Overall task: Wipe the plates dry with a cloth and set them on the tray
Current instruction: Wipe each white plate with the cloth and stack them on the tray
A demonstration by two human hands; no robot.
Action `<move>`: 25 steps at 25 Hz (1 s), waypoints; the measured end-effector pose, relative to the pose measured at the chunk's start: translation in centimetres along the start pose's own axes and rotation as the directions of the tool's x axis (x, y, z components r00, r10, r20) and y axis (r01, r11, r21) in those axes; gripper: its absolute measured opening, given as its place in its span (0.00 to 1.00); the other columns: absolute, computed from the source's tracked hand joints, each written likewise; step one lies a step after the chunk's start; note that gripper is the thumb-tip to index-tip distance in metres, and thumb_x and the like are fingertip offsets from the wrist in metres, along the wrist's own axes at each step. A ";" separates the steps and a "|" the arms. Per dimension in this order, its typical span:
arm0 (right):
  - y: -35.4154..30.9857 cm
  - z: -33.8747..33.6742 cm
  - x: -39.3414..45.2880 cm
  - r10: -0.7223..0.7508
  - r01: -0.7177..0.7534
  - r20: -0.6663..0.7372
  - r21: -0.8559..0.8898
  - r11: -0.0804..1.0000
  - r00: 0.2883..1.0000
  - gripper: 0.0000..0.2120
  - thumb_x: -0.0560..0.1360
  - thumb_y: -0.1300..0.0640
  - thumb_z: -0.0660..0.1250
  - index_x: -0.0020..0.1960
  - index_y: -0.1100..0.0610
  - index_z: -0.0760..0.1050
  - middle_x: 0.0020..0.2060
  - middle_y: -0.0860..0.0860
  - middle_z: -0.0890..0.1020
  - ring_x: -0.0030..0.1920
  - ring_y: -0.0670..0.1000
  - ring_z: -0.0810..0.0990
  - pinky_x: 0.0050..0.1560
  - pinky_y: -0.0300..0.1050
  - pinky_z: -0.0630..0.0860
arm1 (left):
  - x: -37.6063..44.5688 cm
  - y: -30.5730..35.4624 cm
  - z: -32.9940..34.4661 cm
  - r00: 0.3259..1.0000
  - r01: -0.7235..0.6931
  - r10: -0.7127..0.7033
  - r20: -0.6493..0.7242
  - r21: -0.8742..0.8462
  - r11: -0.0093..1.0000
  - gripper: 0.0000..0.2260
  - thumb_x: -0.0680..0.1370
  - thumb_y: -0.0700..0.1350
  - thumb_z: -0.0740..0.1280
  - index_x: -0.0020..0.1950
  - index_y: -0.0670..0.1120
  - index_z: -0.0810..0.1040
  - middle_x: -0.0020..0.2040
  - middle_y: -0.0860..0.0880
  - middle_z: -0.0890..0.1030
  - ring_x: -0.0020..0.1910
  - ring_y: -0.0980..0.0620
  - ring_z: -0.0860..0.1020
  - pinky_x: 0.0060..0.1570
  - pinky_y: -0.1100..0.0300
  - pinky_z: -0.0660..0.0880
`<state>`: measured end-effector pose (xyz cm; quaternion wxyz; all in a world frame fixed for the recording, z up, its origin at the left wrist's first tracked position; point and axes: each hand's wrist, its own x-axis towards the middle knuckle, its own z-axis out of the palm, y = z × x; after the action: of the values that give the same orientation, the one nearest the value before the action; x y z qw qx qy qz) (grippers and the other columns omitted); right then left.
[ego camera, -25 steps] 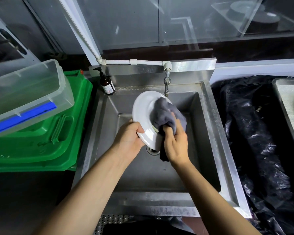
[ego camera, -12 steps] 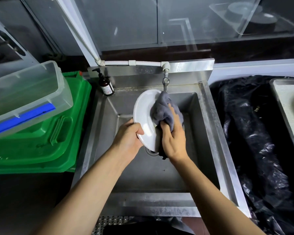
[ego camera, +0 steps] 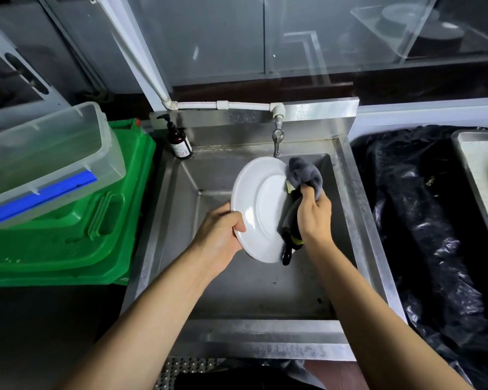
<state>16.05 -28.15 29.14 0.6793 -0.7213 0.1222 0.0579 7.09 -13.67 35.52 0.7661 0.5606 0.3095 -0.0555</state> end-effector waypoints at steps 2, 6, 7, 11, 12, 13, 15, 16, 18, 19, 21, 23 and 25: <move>-1.8 0.6 0.3 -0.119 0.123 0.070 -0.050 0.991 0.990 0.09 0.79 0.53 0.59 0.45 0.48 0.77 0.39 0.43 0.80 0.45 0.47 0.77 0.51 0.50 0.75 | 0.1 0.0 0.1 1.000 -0.013 0.013 0.010 0.008 1.000 0.14 0.70 0.26 0.53 0.53 0.27 0.71 0.47 0.38 0.78 0.47 0.41 0.75 0.49 0.43 0.69; -3.8 2.5 -1.3 -0.538 0.603 0.361 -0.091 0.793 0.762 0.18 0.77 0.54 0.59 0.63 0.55 0.80 0.63 0.50 0.82 0.67 0.49 0.77 0.72 0.49 0.69 | 0.0 -0.1 1.1 0.997 -0.056 0.053 -0.052 -0.055 0.997 0.16 0.69 0.24 0.51 0.53 0.27 0.72 0.48 0.37 0.74 0.49 0.42 0.72 0.54 0.46 0.68; -3.6 3.0 -1.8 -0.615 0.715 0.446 -0.086 0.694 0.650 0.21 0.78 0.55 0.59 0.67 0.59 0.78 0.68 0.54 0.79 0.72 0.52 0.73 0.77 0.50 0.64 | 0.1 -0.2 1.3 0.994 -0.076 0.069 -0.082 -0.093 0.993 0.16 0.71 0.23 0.51 0.53 0.28 0.73 0.49 0.37 0.73 0.50 0.42 0.70 0.55 0.46 0.67; -3.7 3.4 -1.8 -0.669 0.810 0.523 -0.073 0.582 0.528 0.23 0.78 0.56 0.59 0.71 0.60 0.74 0.70 0.53 0.77 0.75 0.47 0.69 0.79 0.44 0.56 | 0.0 0.2 1.2 0.995 -0.072 0.060 -0.082 -0.145 0.987 0.20 0.71 0.23 0.49 0.58 0.28 0.73 0.51 0.36 0.75 0.52 0.41 0.73 0.63 0.43 0.70; -3.7 3.2 -1.4 -0.687 0.804 0.478 -0.072 0.591 0.547 0.21 0.78 0.57 0.59 0.69 0.59 0.76 0.67 0.50 0.78 0.72 0.43 0.70 0.77 0.41 0.58 | -0.2 0.4 1.2 0.997 -0.043 0.033 -0.063 -0.160 0.986 0.22 0.70 0.24 0.49 0.58 0.29 0.74 0.51 0.36 0.78 0.52 0.41 0.76 0.64 0.43 0.73; -3.8 2.8 -1.0 -0.690 0.786 0.430 -0.080 0.613 0.582 0.18 0.78 0.58 0.59 0.65 0.57 0.78 0.62 0.46 0.80 0.68 0.40 0.73 0.75 0.40 0.63 | -0.5 0.5 1.1 0.999 -0.018 0.010 -0.043 -0.180 0.984 0.22 0.70 0.25 0.50 0.57 0.32 0.76 0.51 0.37 0.81 0.51 0.41 0.79 0.62 0.44 0.75; -3.9 1.6 0.1 -0.553 0.626 0.352 -0.135 0.768 0.755 0.11 0.79 0.56 0.60 0.54 0.52 0.80 0.50 0.42 0.82 0.55 0.39 0.77 0.62 0.46 0.74 | -0.8 0.4 1.0 1.000 0.017 -0.021 -0.019 -0.211 0.977 0.21 0.70 0.25 0.51 0.52 0.38 0.79 0.49 0.40 0.84 0.48 0.43 0.82 0.55 0.48 0.79; -3.9 0.8 0.7 -0.438 0.498 0.304 -0.154 0.854 0.846 0.09 0.79 0.54 0.60 0.49 0.49 0.79 0.43 0.41 0.82 0.48 0.40 0.77 0.54 0.46 0.76 | -0.9 0.4 0.9 0.999 0.026 -0.032 -0.023 -0.221 0.975 0.20 0.70 0.26 0.52 0.50 0.40 0.79 0.48 0.42 0.85 0.47 0.44 0.82 0.53 0.49 0.80; -3.2 -0.6 1.2 -0.261 0.287 0.193 -0.119 0.951 0.946 0.12 0.80 0.55 0.61 0.39 0.48 0.75 0.32 0.40 0.77 0.37 0.40 0.72 0.43 0.43 0.72 | -0.8 0.4 0.5 0.998 0.029 -0.041 -0.042 -0.251 0.968 0.19 0.70 0.26 0.53 0.49 0.42 0.79 0.46 0.44 0.86 0.44 0.47 0.84 0.51 0.50 0.81; -2.6 -1.1 1.1 -0.203 0.216 0.143 -0.082 0.973 0.969 0.14 0.81 0.57 0.60 0.37 0.49 0.73 0.30 0.40 0.75 0.35 0.40 0.70 0.40 0.42 0.69 | -0.6 0.5 0.3 0.998 0.024 -0.040 -0.053 -0.276 0.961 0.19 0.70 0.27 0.53 0.48 0.42 0.79 0.46 0.44 0.86 0.43 0.48 0.84 0.51 0.50 0.81; -1.4 -1.7 -0.5 -0.126 0.126 0.059 0.007 0.992 0.990 0.16 0.81 0.59 0.60 0.36 0.50 0.71 0.28 0.39 0.74 0.32 0.39 0.68 0.37 0.39 0.68 | 0.0 0.8 -0.1 0.996 0.004 -0.033 -0.082 -0.329 0.944 0.18 0.70 0.27 0.54 0.47 0.43 0.79 0.45 0.45 0.86 0.42 0.48 0.84 0.49 0.50 0.82; 0.0 -1.5 -2.8 -0.085 0.085 -0.003 0.077 0.993 0.996 0.12 0.81 0.58 0.60 0.41 0.51 0.76 0.32 0.39 0.78 0.35 0.38 0.72 0.40 0.41 0.71 | 0.5 0.9 -0.2 0.994 -0.004 -0.039 -0.103 -0.381 0.925 0.19 0.70 0.28 0.54 0.51 0.43 0.78 0.46 0.45 0.85 0.44 0.47 0.84 0.47 0.51 0.83; 1.3 -1.1 -4.8 -0.112 0.114 -0.033 0.081 0.990 0.993 0.12 0.80 0.55 0.59 0.54 0.57 0.80 0.47 0.44 0.84 0.47 0.42 0.78 0.52 0.49 0.77 | 0.6 0.6 0.0 0.993 0.005 -0.052 -0.102 -0.421 0.907 0.19 0.71 0.28 0.54 0.53 0.43 0.77 0.48 0.45 0.84 0.47 0.47 0.83 0.47 0.52 0.83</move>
<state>11.00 -28.82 29.13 0.7088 -0.6992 0.0931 0.0039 7.84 -13.24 35.67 0.8494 0.3803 0.3644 0.0325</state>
